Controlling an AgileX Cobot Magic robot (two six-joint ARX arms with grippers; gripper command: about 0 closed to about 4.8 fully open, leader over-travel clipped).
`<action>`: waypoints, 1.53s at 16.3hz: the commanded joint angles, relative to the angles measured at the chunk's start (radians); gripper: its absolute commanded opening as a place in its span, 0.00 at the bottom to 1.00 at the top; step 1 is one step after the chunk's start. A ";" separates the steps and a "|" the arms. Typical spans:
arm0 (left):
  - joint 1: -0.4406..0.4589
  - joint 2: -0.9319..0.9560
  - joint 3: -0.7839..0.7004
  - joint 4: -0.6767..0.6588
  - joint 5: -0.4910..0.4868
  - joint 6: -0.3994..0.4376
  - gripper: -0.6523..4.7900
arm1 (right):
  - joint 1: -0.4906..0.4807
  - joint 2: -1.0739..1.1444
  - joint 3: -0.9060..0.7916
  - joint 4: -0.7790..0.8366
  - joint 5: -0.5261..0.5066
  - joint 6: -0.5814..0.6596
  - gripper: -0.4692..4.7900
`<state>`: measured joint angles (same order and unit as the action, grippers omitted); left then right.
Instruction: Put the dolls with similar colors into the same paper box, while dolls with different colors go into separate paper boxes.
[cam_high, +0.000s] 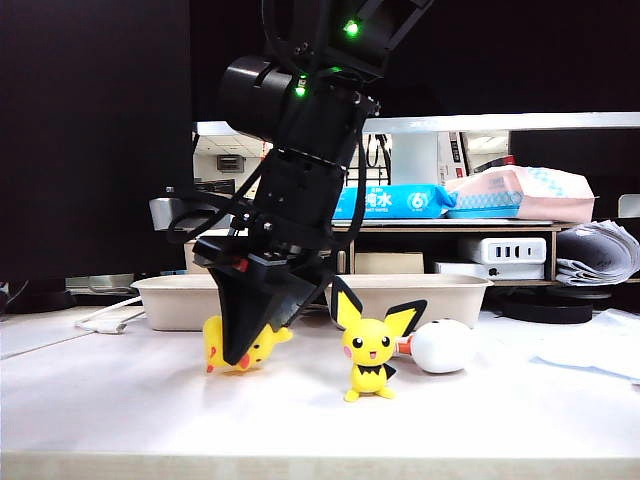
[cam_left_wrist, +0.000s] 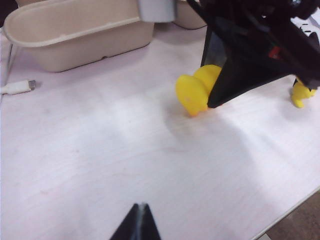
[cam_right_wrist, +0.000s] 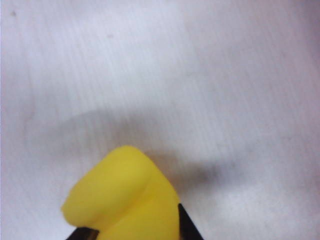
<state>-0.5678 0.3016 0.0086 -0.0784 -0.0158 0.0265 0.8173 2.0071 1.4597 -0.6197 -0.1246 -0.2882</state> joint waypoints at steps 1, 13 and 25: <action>0.019 -0.026 0.001 0.008 0.006 0.000 0.11 | -0.001 -0.014 0.005 0.082 0.000 0.054 0.41; 0.251 -0.250 0.001 0.004 0.017 0.000 0.11 | -0.042 0.181 0.415 0.333 0.050 0.079 0.41; 0.347 -0.257 0.001 0.006 0.016 0.000 0.11 | -0.099 0.311 0.612 0.237 0.080 0.139 0.58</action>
<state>-0.2085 0.0280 0.0086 -0.0792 -0.0021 0.0265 0.7177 2.3310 2.0300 -0.3351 -0.0463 -0.1673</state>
